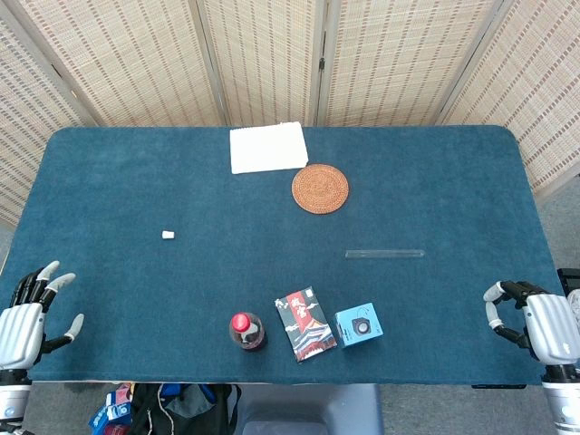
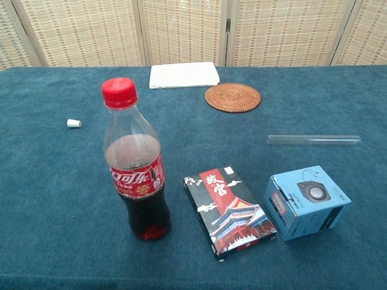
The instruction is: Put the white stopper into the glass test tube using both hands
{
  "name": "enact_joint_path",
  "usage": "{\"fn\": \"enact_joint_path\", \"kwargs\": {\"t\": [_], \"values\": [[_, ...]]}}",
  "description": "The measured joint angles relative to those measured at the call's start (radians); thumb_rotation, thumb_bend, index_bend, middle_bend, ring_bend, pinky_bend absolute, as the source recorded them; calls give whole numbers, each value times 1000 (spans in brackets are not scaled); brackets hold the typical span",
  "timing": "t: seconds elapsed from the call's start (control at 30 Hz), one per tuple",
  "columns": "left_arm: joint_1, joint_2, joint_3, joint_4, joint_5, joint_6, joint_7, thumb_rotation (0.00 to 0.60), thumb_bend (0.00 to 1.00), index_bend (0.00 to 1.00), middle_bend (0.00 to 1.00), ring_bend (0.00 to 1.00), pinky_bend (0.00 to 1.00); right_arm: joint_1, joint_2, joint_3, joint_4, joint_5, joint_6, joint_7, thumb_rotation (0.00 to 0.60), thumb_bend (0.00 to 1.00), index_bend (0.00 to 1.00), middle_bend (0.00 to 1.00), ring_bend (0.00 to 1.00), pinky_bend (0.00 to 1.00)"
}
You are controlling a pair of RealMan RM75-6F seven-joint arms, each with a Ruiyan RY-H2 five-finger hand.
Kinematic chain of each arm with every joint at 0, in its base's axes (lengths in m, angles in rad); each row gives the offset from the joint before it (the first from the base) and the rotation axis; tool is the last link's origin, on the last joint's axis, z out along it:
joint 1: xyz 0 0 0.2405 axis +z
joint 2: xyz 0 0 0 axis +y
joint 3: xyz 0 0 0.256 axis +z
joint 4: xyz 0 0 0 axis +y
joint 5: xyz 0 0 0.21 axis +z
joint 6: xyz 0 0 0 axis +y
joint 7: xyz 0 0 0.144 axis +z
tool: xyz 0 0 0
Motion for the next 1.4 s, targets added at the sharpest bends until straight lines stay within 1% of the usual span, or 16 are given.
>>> {"fn": "enact_joint_path", "kwargs": {"t": [0.13,0.2,0.33,0.4,0.43,0.47,0.57,0.63,0.73,0.83,0.9,1.07,1.1,1.23,1.3,1.4], "values": [[-3,1,-2,0,6,1,1,600,321,207,57,41,0,7,11,8,-10,0,-1,-21,600,398,583,569,479,540],[-6,2,-3,-1,8,0,1,600,321,207,57,41,0,16,21,17,-21,1,-5,-42,600,398,583,578,504,555],[-11,1,-5,-4,14,-3,4,600,321,207,57,40,0,51,47,40,-49,2,-34,-97,600,393,582,636,584,619],[-14,1,-4,-6,23,-4,8,600,321,207,57,40,0,77,61,52,-65,8,-67,-121,600,386,582,674,639,678],[-16,1,-3,-8,25,-4,9,600,320,207,57,40,0,90,66,58,-71,11,-85,-130,600,380,581,699,682,739],[-18,1,-3,-10,27,-5,9,600,320,207,57,40,0,103,71,63,-78,16,-103,-140,600,376,580,716,708,777],[-22,2,-4,-14,31,-7,13,600,321,207,57,40,0,152,80,83,-91,43,-172,-171,600,358,579,836,850,926],[-25,2,-4,-16,32,-9,14,600,321,207,57,41,0,190,81,100,-93,73,-227,-186,600,353,579,896,921,979],[-29,-1,-4,-19,32,-14,17,600,321,207,57,40,0,249,75,123,-87,132,-316,-201,600,345,573,958,989,1000],[-29,-1,-2,-21,30,-17,21,600,321,207,57,40,0,313,58,141,-69,200,-413,-226,600,338,548,994,1000,1000],[-29,0,-1,-22,28,-18,22,600,321,207,57,40,0,360,38,151,-49,255,-477,-255,600,332,533,1000,1000,1000],[-29,5,-2,-25,23,-16,23,600,321,206,57,41,0,463,-41,168,19,377,-583,-334,600,313,518,1000,1000,1000],[-28,6,-1,-26,24,-16,24,600,321,206,57,40,0,485,-65,170,41,401,-600,-352,600,290,510,1000,1000,1000],[-28,6,5,-30,27,-18,27,600,321,205,57,40,0,545,-140,169,111,467,-650,-413,600,142,442,1000,1000,1000],[-27,5,6,-31,27,-18,28,600,321,205,57,40,0,568,-173,166,139,492,-664,-437,600,112,416,1000,1000,1000],[-27,4,7,-30,27,-19,27,600,321,205,57,40,0,591,-213,160,170,514,-676,-453,600,105,410,1000,1000,1000]]}}
